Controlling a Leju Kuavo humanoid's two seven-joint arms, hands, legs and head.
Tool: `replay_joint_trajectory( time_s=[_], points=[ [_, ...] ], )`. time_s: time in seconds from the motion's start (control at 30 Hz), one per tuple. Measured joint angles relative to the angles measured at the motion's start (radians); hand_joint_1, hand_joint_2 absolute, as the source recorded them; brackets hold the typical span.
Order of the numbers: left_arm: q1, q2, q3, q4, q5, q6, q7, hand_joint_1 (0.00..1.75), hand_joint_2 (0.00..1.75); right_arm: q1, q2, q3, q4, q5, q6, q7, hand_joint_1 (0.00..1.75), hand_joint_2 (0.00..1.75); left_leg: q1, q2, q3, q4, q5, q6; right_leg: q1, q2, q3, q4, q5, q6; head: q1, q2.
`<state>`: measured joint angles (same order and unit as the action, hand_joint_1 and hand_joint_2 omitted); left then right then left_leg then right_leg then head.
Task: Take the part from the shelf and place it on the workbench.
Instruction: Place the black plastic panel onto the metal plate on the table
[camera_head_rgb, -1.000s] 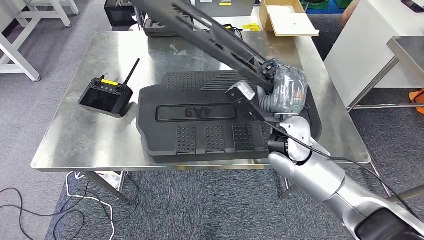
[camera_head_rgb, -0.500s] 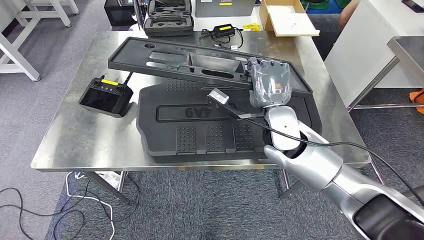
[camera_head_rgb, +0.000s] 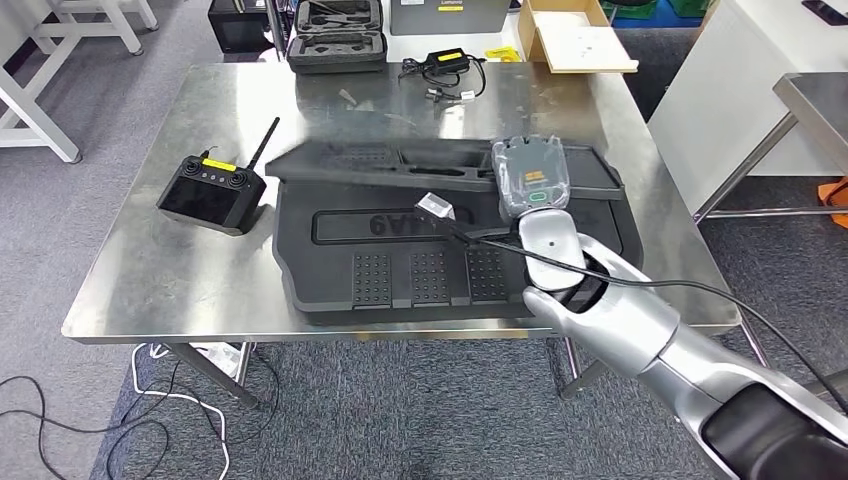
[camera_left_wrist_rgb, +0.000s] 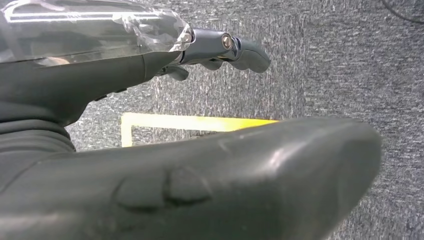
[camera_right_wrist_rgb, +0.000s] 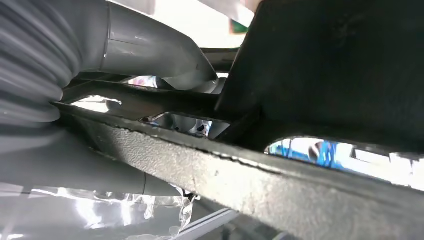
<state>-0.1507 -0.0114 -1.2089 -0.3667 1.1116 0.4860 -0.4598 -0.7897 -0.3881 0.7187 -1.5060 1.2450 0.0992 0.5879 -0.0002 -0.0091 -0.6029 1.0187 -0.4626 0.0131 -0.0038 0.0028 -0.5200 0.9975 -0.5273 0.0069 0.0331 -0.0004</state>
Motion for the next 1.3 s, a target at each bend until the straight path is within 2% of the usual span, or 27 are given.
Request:
replay_joint_trajectory(
  time_s=[0.1,0.4,0.63,0.9,1.07,1.3],
  points=[
    [0.0,0.0,0.0,-0.001,0.004,-0.005,0.005,0.0,0.0,-0.014,0.007,-0.001,0.028,-0.047,0.03,0.0,1.75,1.75,0.0,0.0,0.0,0.0,0.0,0.0,0.0,0.0,0.0,0.0,0.0,0.0,0.0,0.0],
    [0.002,0.0,0.0,-0.002,0.021,-0.01,0.007,0.0,0.0,-0.027,0.012,-0.039,0.114,-0.147,-0.034,0.0,1.75,1.75,0.0,0.0,0.0,0.0,0.0,0.0,0.0,0.0,0.0,0.0,0.0,0.0,0.0,0.0],
    [0.003,0.0,0.0,-0.008,0.03,-0.008,0.011,0.0,0.0,-0.006,0.011,-0.124,0.188,-0.093,-0.033,0.0,1.75,1.75,0.0,0.0,0.001,0.0,0.0,0.0,0.0,0.0,0.0,0.0,0.0,0.0,0.0,0.0],
    [0.007,0.004,0.0,-0.019,0.029,-0.011,0.019,0.0,0.0,0.018,0.01,-0.227,0.258,-0.094,-0.046,0.0,1.75,1.75,0.0,0.0,0.001,0.0,0.0,0.0,0.0,0.0,-0.001,-0.001,0.0,0.0,0.001,0.0],
    [0.006,0.004,0.0,-0.023,0.028,-0.015,0.018,0.0,0.0,0.033,0.008,-0.254,0.268,-0.015,-0.084,0.0,1.75,1.75,0.0,0.001,0.001,0.0,0.0,0.0,0.0,0.001,0.0,-0.001,0.0,0.0,0.0,0.0],
    [0.006,0.004,0.0,-0.027,0.028,-0.01,0.018,0.0,0.0,0.048,0.007,-0.267,0.288,0.026,-0.085,0.0,1.75,1.75,0.0,0.001,0.002,0.0,0.0,0.0,0.0,0.001,0.0,0.0,0.0,0.0,-0.001,0.0]
  ],
)
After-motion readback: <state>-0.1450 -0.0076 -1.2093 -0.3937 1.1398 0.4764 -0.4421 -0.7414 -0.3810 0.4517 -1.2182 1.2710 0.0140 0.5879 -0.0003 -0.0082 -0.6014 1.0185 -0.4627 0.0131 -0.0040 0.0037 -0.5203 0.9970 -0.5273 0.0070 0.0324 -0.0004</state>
